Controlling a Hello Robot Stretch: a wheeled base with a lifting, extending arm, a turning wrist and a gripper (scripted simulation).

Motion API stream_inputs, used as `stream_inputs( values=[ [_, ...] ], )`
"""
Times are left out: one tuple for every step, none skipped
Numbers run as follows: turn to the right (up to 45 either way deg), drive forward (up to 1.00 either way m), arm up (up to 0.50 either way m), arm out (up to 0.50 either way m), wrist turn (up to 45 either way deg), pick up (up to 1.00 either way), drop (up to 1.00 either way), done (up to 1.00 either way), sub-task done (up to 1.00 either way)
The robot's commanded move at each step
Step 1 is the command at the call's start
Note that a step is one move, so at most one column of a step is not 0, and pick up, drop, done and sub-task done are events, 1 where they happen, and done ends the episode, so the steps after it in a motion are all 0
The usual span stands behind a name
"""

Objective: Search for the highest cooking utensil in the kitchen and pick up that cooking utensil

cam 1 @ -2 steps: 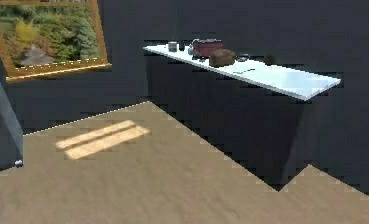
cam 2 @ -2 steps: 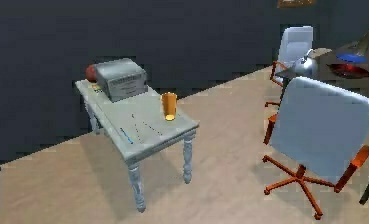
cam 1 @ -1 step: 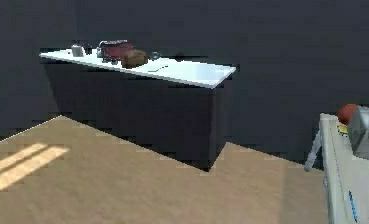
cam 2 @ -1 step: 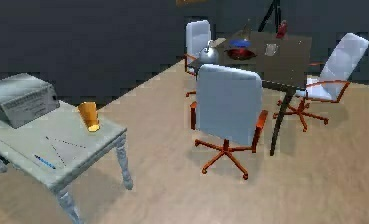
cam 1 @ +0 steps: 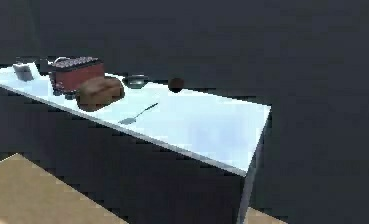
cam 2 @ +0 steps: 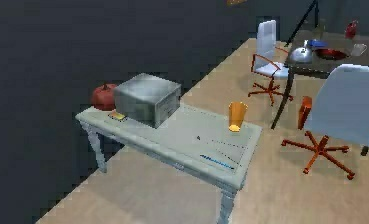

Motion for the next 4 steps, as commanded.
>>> stream_inputs(
  values=[
    [-45.0,0.00,0.00,0.00,0.0,0.00,0.00,0.00,0.00],
    [-45.0,0.00,0.00,0.00,0.0,0.00,0.00,0.00,0.00],
    [-9.0,0.00,0.00,0.00,0.0,0.00,0.00,0.00,0.00],
    [45.0,0.00,0.00,0.00,0.0,0.00,0.00,0.00,0.00]
  ],
)
